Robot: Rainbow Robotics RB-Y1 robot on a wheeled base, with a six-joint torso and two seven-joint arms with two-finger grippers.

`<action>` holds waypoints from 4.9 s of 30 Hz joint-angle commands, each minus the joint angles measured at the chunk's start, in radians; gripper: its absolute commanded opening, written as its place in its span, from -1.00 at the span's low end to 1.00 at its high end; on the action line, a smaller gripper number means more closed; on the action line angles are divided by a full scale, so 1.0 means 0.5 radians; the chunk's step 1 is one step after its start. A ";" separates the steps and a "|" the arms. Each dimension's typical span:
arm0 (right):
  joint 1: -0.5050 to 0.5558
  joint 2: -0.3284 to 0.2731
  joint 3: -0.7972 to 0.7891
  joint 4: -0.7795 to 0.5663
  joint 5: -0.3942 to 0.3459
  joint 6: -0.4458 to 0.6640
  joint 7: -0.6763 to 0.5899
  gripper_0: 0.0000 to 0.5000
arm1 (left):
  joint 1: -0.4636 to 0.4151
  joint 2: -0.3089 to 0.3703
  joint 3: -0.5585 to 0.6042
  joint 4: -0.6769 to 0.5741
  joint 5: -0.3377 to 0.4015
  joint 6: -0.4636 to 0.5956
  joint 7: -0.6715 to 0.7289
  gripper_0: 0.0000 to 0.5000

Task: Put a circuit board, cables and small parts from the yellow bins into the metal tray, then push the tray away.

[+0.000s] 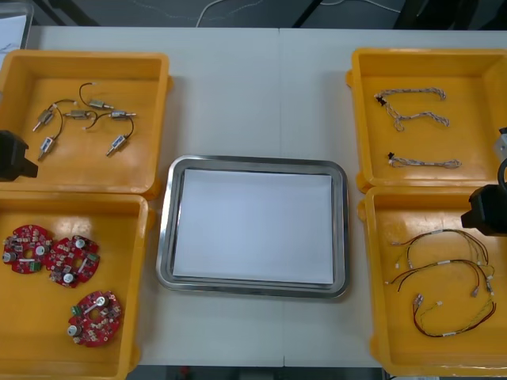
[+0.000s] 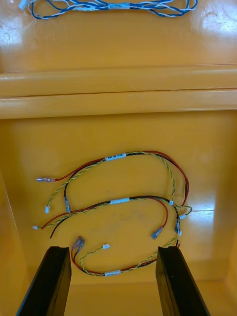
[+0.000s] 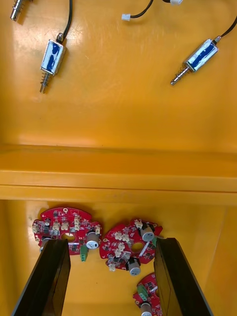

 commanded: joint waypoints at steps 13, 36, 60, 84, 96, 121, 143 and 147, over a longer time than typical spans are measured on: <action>-0.046 0.022 0.010 -0.014 0.018 -0.017 0.049 1.00 | 0.024 0.081 0.062 -0.060 -0.017 0.012 0.023 1.00; -0.046 0.022 0.010 -0.014 0.018 -0.017 0.049 1.00 | 0.024 0.081 0.062 -0.060 -0.017 0.012 0.023 1.00; -0.046 0.022 0.010 -0.014 0.018 -0.017 0.049 1.00 | 0.024 0.081 0.062 -0.060 -0.017 0.012 0.023 1.00; -0.046 0.022 0.010 -0.014 0.018 -0.017 0.049 1.00 | 0.024 0.081 0.062 -0.060 -0.017 0.012 0.023 1.00; -0.129 -0.009 0.004 0.017 -0.010 0.061 -0.221 1.00 | 0.061 0.010 0.065 -0.060 0.023 0.012 0.029 1.00; 0.105 0.093 0.004 0.020 0.260 0.050 -2.065 1.00 | 0.862 -0.100 0.470 -0.628 0.121 0.012 0.097 1.00; 0.132 0.310 0.004 0.455 0.276 -0.275 -2.433 1.00 | 1.129 -0.545 0.325 -0.741 -0.119 0.001 0.213 1.00; 0.135 0.353 0.004 0.510 0.276 -0.306 -2.442 1.00 | 1.135 -0.554 0.270 -0.741 -0.125 0.001 0.314 1.00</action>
